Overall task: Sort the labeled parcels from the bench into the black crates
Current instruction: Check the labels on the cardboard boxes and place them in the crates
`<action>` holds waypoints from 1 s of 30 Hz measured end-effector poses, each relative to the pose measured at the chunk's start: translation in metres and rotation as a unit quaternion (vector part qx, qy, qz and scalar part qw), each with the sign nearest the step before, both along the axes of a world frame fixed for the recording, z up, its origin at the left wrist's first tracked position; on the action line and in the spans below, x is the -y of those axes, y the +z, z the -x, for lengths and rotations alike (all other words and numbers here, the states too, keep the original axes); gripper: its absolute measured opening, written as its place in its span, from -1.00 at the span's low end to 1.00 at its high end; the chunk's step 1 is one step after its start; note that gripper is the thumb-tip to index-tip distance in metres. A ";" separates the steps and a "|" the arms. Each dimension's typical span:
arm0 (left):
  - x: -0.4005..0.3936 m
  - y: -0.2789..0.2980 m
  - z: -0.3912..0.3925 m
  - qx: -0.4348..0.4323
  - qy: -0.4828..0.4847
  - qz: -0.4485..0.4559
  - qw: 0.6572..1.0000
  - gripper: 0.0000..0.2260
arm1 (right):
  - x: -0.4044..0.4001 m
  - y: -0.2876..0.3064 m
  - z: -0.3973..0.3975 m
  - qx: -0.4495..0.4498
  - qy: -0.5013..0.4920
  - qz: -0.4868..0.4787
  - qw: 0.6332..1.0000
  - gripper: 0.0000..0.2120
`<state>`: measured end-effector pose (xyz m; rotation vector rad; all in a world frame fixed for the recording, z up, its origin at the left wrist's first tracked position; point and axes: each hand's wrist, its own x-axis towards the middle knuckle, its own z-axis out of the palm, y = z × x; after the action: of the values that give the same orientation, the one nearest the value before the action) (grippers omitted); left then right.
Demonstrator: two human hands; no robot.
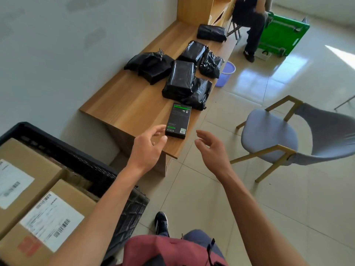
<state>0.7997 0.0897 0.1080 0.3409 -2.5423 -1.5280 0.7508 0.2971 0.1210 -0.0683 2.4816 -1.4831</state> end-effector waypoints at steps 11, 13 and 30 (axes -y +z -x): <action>-0.008 -0.031 0.095 0.081 0.002 0.016 0.997 -0.65 | -0.002 -0.044 0.101 0.066 0.024 0.001 0.998 -0.62; -0.013 -0.038 0.114 0.105 0.013 0.017 0.994 -0.64 | -0.006 -0.055 0.126 0.083 0.038 -0.004 0.996 -0.61; -0.032 -0.124 0.186 0.283 0.082 0.056 0.954 -0.52 | -0.007 -0.147 0.227 0.278 0.148 -0.054 0.948 -0.47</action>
<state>0.6134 0.1215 -0.0165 1.0824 -2.8939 -1.3620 0.5239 0.3042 -0.0260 0.0001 1.9863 -1.0577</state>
